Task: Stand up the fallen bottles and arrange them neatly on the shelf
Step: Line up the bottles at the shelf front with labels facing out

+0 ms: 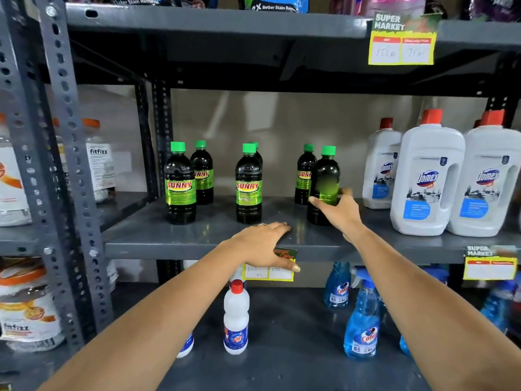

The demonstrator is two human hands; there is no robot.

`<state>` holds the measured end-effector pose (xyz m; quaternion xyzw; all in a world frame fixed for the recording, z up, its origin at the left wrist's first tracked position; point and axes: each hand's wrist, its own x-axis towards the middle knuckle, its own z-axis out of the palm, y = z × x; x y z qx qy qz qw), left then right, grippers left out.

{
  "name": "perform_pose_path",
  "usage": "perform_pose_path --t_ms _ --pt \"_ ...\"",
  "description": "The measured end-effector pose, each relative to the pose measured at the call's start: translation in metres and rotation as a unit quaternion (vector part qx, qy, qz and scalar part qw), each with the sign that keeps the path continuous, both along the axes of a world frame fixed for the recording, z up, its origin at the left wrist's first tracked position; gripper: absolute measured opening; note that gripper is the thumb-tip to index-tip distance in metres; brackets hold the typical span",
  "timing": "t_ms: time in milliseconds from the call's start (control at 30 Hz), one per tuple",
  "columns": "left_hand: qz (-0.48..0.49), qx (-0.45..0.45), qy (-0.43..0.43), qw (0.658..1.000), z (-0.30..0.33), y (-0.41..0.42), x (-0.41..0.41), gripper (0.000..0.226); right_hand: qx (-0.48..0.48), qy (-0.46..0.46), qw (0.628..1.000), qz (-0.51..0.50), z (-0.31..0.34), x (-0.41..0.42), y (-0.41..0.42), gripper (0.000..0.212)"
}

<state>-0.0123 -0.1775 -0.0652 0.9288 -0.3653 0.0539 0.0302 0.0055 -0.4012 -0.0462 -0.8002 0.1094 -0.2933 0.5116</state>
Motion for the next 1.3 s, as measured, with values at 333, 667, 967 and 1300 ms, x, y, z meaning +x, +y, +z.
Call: perform_pose_path --t_ms 333,667,967,1300 --pt "-0.003 0.004 -0.023 1.0 0.001 -0.001 -0.003 0.106 0.038 0.004 0.997 0.068 -0.003 0.008 -0.003 0.083" --pt "-0.005 0.007 -0.028 1.0 0.001 -0.001 -0.004 0.105 0.053 -0.004 0.993 0.104 -0.005 0.008 -0.004 0.086" --pt "-0.005 0.007 -0.037 0.999 0.001 -0.001 -0.005 0.105 0.059 -0.011 0.992 0.112 -0.004 0.007 -0.003 0.083" --pt "0.001 -0.121 0.054 0.991 0.004 0.003 -0.001 0.106 0.024 -0.019 0.996 0.081 -0.004 0.004 -0.005 0.087"
